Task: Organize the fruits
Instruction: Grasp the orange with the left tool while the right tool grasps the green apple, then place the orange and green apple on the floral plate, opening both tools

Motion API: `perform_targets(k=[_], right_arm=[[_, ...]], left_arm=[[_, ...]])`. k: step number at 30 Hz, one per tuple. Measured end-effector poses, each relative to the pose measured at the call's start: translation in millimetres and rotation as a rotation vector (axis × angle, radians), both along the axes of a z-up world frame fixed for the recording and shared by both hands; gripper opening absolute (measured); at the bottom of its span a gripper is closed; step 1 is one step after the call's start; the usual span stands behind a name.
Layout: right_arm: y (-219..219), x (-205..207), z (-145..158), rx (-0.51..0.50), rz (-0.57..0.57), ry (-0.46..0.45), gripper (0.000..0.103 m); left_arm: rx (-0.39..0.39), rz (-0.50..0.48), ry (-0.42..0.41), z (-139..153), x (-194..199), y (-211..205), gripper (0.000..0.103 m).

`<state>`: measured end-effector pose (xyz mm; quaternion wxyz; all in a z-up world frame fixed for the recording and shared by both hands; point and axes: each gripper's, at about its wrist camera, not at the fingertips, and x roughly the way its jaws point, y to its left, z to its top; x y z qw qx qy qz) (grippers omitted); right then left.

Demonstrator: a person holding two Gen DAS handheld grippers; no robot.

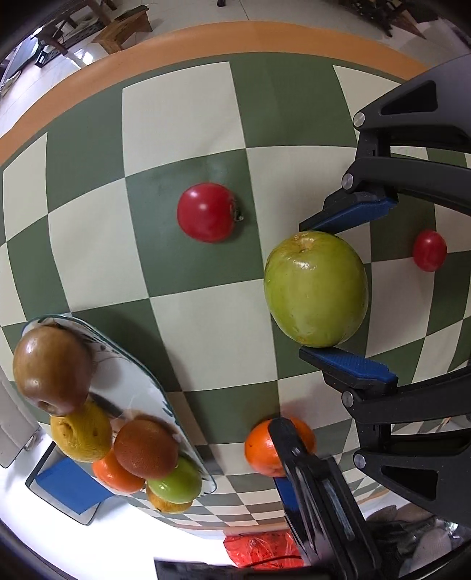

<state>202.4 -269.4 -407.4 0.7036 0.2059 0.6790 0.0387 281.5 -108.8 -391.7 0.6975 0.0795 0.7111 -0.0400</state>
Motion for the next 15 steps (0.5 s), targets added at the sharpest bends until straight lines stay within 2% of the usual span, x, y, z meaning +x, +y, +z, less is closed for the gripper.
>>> perform_targets(k=[4, 8, 11, 15], right_arm=[[2, 2, 2, 0.002, 0.000, -0.007, 0.064], [-2, 8, 13, 0.061, -0.035, -0.028, 0.064], [-6, 17, 29, 0.103, -0.060, -0.061, 0.063], [-9, 39, 57, 0.155, -0.091, -0.127, 0.063]], left_arm=[[-0.004, -0.002, -0.026, 3, -5, 0, 0.061], [-0.053, 0.048, -0.027, 16, -15, 15, 0.061], [-0.109, 0.074, -0.054, 43, -13, 23, 0.061], [-0.204, 0.110, -0.118, 95, -2, 32, 0.061]])
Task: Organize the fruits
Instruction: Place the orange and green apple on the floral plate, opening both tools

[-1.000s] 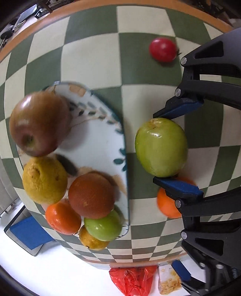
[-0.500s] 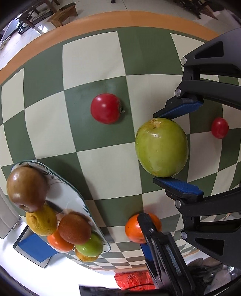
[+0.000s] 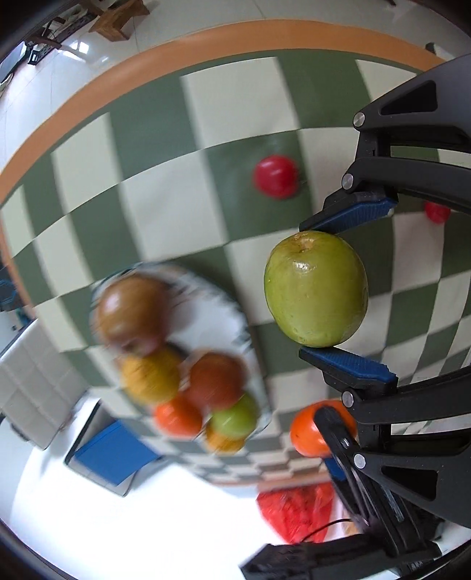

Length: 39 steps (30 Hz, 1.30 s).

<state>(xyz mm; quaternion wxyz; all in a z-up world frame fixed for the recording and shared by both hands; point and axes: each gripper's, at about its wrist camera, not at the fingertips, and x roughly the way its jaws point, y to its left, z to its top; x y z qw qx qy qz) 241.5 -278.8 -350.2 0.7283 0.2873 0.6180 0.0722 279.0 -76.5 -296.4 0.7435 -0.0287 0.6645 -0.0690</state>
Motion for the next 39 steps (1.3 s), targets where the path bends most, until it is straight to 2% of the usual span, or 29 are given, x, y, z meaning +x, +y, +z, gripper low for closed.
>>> perform_targets(k=[2, 6, 10, 14, 22, 27, 29, 36, 39], right_arm=[[4, 18, 10, 0.007, -0.005, -0.025, 0.063], [6, 50, 21, -0.003, -0.010, -0.052, 0.063], [18, 79, 14, -0.036, 0.007, -0.040, 0.063], [31, 93, 1, -0.077, 0.028, -0.021, 0.063], [47, 94, -13, -0.112, 0.054, -0.009, 0.064], [47, 96, -15, -0.114, 0.050, -0.006, 0.064], [48, 97, -15, -0.110, 0.052, 0.000, 0.064], [44, 97, -14, -0.090, 0.035, 0.025, 0.065], [47, 97, -9, -0.091, 0.044, 0.017, 0.071]], left_arm=[[-0.052, 0.022, -0.042, 32, 11, 5, 0.061], [-0.108, 0.047, -0.104, 74, 51, 25, 0.061], [-0.079, 0.076, -0.131, 86, 96, 39, 0.061], [0.004, 0.083, -0.116, 65, 133, 52, 0.061], [0.115, 0.092, 0.017, -9, 177, 77, 0.061], [0.100, 0.080, 0.075, -33, 184, 73, 0.062], [0.094, 0.080, 0.060, -32, 185, 72, 0.062], [0.019, 0.097, 0.113, -42, 188, 78, 0.063], [0.017, 0.087, 0.126, -42, 185, 77, 0.063]])
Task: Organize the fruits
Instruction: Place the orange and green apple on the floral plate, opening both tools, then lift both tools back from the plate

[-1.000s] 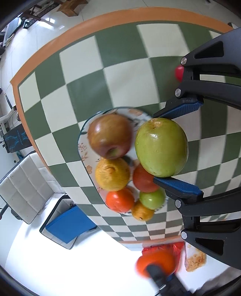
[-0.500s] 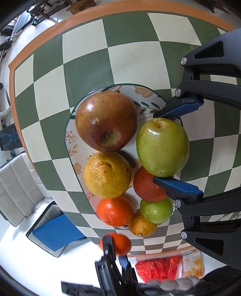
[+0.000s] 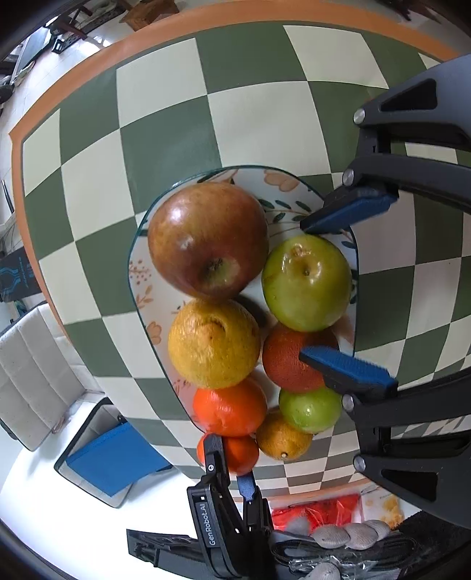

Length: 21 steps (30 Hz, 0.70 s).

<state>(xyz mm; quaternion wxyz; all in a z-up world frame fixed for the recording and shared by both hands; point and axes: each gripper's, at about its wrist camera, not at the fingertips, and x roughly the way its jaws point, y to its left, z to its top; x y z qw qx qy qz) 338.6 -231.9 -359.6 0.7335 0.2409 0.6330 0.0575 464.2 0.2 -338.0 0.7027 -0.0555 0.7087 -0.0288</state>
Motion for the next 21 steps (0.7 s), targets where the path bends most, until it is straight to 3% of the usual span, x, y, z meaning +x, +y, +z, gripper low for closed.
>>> perform_targets(k=[5, 10, 17, 21], right_arm=[[3, 1, 9, -0.013, 0.007, -0.010, 0.079], [7, -3, 25, -0.068, 0.025, -0.038, 0.093], [8, -19, 55, -0.232, 0.061, -0.090, 0.096], [3, -30, 67, -0.267, 0.062, -0.113, 0.096]], left_arm=[[0.004, 0.008, 0.004, 8, -4, 1, 0.064], [0.056, -0.008, -0.043, 28, -13, -1, 0.082], [0.122, -0.034, -0.170, 55, -59, -7, 0.083], [0.144, -0.037, -0.215, 63, -90, -12, 0.083]])
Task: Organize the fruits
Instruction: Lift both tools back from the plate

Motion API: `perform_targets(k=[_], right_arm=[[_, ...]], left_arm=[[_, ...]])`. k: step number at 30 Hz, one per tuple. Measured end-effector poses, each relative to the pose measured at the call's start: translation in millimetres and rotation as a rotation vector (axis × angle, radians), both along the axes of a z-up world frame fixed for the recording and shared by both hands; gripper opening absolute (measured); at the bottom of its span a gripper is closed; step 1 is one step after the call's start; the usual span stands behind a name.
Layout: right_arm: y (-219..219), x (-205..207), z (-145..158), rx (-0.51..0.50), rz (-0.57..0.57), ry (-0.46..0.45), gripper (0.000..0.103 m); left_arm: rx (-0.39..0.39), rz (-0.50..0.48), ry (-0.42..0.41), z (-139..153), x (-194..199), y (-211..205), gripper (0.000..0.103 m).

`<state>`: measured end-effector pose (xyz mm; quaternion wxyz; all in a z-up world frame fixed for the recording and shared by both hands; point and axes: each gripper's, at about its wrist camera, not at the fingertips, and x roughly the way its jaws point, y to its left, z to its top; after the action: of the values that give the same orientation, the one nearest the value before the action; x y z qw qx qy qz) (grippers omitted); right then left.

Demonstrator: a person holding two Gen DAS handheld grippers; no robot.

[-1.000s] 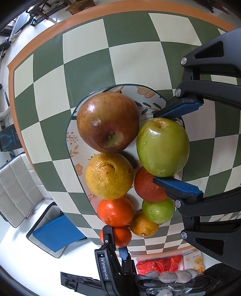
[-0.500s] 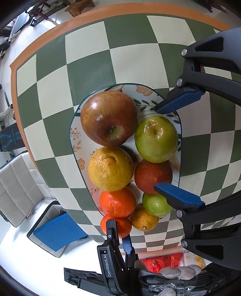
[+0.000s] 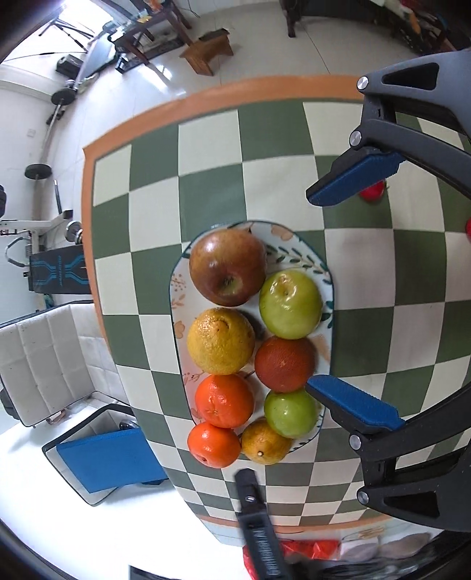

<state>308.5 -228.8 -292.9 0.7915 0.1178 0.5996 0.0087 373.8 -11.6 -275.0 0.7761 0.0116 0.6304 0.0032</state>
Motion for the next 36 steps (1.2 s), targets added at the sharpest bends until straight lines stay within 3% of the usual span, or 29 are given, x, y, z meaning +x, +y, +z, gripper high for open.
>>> perform_targets(k=[10, 22, 36], right_arm=[[-3, -36, 40, -0.063, 0.009, -0.088, 0.096], [-3, -100, 109, -0.096, 0.009, -0.204, 0.096], [5, -177, 182, -0.083, 0.012, -0.320, 0.096]], left_arm=[[0.017, -0.025, -0.094, 29, -57, -7, 0.083], [-0.014, -0.056, -0.256, 102, -125, -15, 0.083], [-0.004, -0.106, -0.379, 158, -195, -20, 0.083]])
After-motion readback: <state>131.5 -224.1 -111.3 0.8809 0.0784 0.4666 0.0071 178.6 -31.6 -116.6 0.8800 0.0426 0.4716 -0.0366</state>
